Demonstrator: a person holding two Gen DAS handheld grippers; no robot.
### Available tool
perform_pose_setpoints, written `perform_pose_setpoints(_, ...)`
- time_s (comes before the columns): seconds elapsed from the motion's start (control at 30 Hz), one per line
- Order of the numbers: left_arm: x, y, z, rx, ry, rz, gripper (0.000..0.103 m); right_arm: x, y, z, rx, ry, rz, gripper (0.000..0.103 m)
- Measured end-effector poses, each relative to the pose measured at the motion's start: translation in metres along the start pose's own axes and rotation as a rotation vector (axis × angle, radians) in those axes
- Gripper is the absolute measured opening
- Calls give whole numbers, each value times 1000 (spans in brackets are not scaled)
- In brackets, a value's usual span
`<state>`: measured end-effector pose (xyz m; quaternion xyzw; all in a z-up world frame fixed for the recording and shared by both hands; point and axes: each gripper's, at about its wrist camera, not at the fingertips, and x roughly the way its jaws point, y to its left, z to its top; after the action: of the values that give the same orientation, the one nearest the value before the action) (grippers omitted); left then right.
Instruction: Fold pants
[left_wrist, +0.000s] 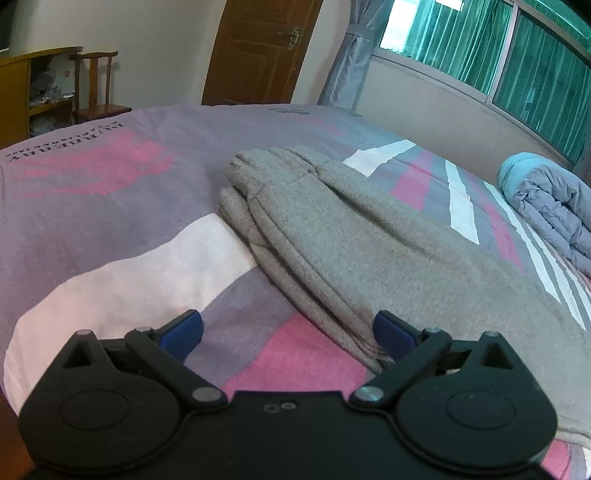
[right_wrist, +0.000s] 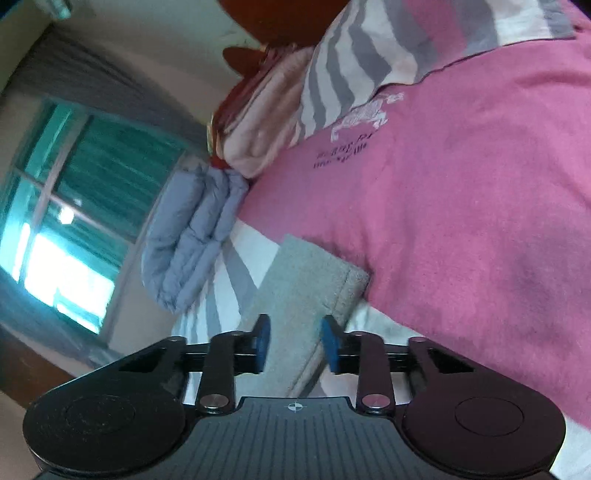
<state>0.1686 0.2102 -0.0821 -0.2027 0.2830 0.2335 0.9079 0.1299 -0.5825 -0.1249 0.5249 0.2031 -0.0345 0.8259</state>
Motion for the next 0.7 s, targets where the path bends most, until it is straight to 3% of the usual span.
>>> perform_pose_setpoints(0.1, 1, -1, 0, 1, 0, 4, 95, 10, 1, 3, -11, 38, -43, 25)
perform_pose_setpoints(0.27, 1, 0, -1, -2, -1, 1, 95, 2, 5, 4, -3, 24, -94, 25)
perform_pose_setpoints(0.47, 2, 0, 0, 0, 0, 1, 96, 8, -6, 2, 53, 37, -92, 25)
perform_pose_setpoints(0.5, 2, 1, -1, -1, 0, -1, 96, 7, -3, 2, 35, 27, -84, 21)
perform_pose_setpoints(0.53, 2, 1, -1, -1, 1, -1, 96, 6, 3, 3, 5, 18, -78, 11)
perform_pose_setpoints(0.7, 2, 2, -1, -2, 1, -2, 96, 14, 22, 9, -64, 33, -95, 10)
